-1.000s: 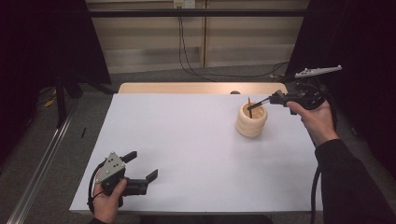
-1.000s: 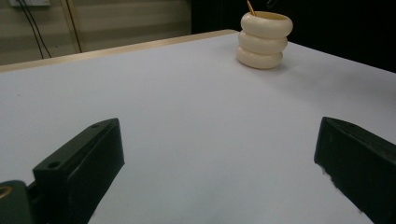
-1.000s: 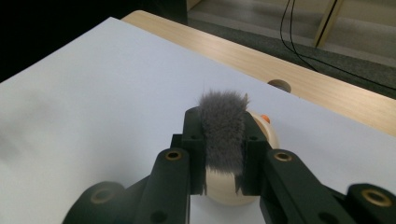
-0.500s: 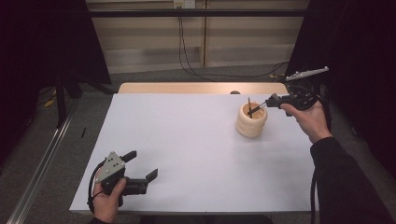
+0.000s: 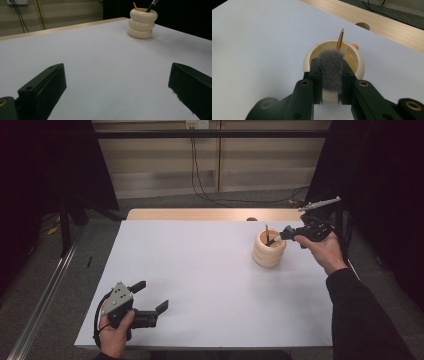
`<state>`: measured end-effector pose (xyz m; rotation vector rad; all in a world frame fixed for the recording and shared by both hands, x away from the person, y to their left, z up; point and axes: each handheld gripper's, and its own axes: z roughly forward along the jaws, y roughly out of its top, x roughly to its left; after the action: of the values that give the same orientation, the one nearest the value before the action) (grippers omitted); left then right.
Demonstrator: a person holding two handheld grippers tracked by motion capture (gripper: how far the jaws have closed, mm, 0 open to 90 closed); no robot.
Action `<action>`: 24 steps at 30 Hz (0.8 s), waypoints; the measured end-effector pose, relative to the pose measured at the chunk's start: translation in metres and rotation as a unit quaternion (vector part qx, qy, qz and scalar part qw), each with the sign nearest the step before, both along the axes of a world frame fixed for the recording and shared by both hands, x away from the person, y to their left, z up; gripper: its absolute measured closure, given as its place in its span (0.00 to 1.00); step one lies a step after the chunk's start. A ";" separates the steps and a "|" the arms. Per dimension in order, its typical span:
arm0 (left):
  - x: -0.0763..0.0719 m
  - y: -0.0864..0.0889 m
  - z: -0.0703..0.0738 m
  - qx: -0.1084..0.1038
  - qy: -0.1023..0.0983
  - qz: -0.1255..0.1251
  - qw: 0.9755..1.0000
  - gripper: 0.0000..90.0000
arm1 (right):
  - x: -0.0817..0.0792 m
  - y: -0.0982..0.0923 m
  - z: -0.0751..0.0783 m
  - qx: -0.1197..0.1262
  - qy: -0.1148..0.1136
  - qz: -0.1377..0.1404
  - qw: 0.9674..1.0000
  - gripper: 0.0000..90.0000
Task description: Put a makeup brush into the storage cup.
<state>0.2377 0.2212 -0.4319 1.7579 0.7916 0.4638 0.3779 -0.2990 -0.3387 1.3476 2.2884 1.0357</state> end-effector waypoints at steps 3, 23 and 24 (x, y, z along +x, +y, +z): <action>0.000 0.000 0.000 0.001 0.001 0.002 1.000 0.02 | 0.001 0.000 -0.004 0.003 -0.003 0.003 1.000 0.86; 0.001 0.000 -0.001 0.002 0.000 -0.002 1.000 0.02 | -0.001 0.000 -0.016 0.012 0.009 -0.003 1.000 0.80; 0.001 0.000 -0.001 0.000 0.001 -0.002 1.000 0.02 | -0.001 -0.001 -0.016 0.014 0.011 -0.004 1.000 0.81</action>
<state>0.2385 0.2215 -0.4327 1.7605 0.7889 0.4602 0.3770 -0.2996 -0.3552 1.3856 2.2893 1.0602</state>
